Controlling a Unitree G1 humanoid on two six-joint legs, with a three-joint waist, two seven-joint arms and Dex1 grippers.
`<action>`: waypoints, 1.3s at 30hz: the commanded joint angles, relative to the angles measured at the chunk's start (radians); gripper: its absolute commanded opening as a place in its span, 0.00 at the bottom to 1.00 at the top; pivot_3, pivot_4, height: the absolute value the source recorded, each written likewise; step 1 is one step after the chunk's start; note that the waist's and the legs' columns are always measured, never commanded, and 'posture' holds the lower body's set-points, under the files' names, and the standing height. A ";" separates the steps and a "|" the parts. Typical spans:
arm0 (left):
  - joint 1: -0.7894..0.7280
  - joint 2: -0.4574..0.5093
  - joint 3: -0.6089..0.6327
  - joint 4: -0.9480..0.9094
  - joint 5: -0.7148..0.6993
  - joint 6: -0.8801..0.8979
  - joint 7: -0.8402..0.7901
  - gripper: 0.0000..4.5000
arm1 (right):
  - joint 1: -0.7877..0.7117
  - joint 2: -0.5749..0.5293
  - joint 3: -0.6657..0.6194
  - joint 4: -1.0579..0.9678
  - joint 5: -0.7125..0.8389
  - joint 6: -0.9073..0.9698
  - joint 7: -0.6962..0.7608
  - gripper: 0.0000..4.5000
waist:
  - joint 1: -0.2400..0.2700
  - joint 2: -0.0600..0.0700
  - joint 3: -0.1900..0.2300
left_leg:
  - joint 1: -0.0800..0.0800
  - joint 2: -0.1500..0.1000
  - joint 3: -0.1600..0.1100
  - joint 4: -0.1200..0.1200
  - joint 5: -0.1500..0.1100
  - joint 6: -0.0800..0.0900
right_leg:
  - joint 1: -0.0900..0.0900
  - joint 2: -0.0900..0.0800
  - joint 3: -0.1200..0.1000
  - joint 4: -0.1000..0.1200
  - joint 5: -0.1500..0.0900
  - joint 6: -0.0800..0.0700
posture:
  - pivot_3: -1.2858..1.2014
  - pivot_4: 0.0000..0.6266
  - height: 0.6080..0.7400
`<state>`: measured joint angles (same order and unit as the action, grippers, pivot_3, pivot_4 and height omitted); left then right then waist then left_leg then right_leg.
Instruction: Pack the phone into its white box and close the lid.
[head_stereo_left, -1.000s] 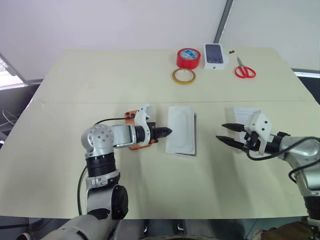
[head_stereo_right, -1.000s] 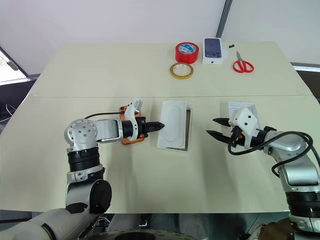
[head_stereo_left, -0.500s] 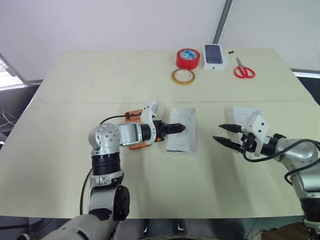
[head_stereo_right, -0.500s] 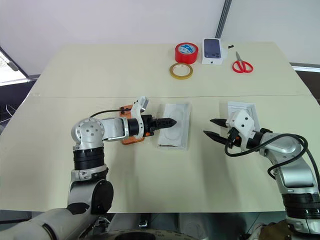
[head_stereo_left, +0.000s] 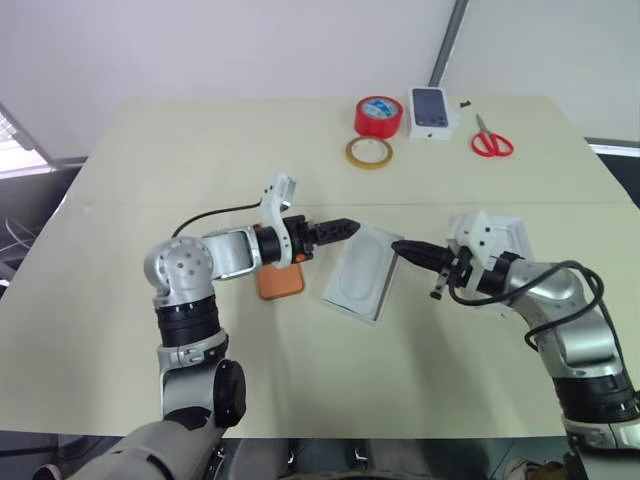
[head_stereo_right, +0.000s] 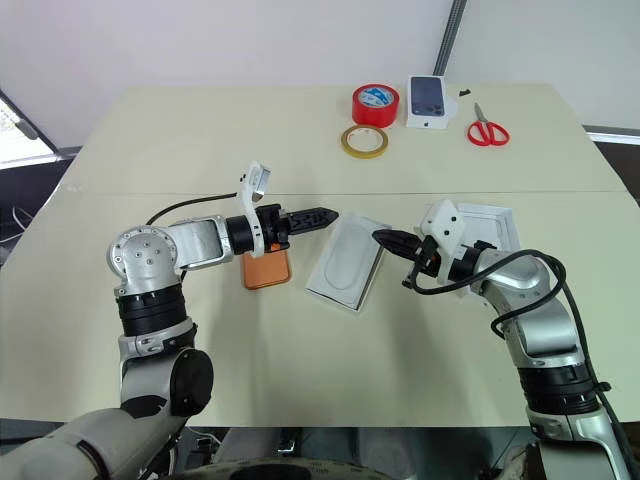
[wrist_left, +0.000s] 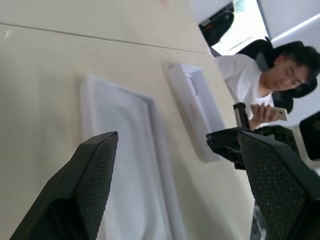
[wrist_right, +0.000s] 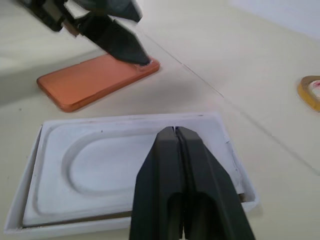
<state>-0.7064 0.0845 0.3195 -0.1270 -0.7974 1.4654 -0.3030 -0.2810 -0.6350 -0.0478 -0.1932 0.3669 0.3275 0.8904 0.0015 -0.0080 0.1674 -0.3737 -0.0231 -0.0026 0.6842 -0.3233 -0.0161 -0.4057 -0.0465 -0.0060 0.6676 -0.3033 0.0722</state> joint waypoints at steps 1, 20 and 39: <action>0.046 0.155 -0.123 -0.080 0.097 -0.256 -0.145 0.89 | -0.039 0.043 0.051 -0.042 -0.016 0.025 -0.044 0.01 | -0.013 0.000 0.000 | 0.000 0.000 0.000 -0.001 0.000 -0.001 | 0.000 0.000 0.000 0.000 0.000 0.000 | 0.52 0.24 1.00; 0.253 0.418 -0.321 0.084 0.427 -1.016 -0.488 0.89 | -0.174 0.004 0.460 -0.083 -0.407 0.345 -0.091 0.01 | -0.004 -0.001 -0.002 | -0.003 0.000 -0.001 0.000 -0.003 0.007 | -0.002 -0.001 0.000 -0.002 0.001 -0.002 | 0.52 0.24 1.00; 0.227 0.366 -0.325 0.091 0.413 -0.994 -0.456 0.89 | -0.242 -0.018 0.440 -0.127 -0.406 0.355 -0.017 0.01 | -0.014 -0.001 -0.002 | -0.002 0.000 -0.001 0.000 -0.003 0.006 | -0.002 -0.001 0.000 -0.002 0.001 -0.002 | 0.52 0.24 1.00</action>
<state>-0.4673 0.4475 -0.0208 -0.0150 -0.3799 0.4741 -0.7603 -0.4965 -0.6565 0.4231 -0.3079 -0.0452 0.6949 0.8783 -0.0122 -0.0094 0.1653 -0.3758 -0.0226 -0.0032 0.6843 -0.3262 -0.0104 -0.4072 -0.0472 -0.0060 0.6661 -0.3022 0.0699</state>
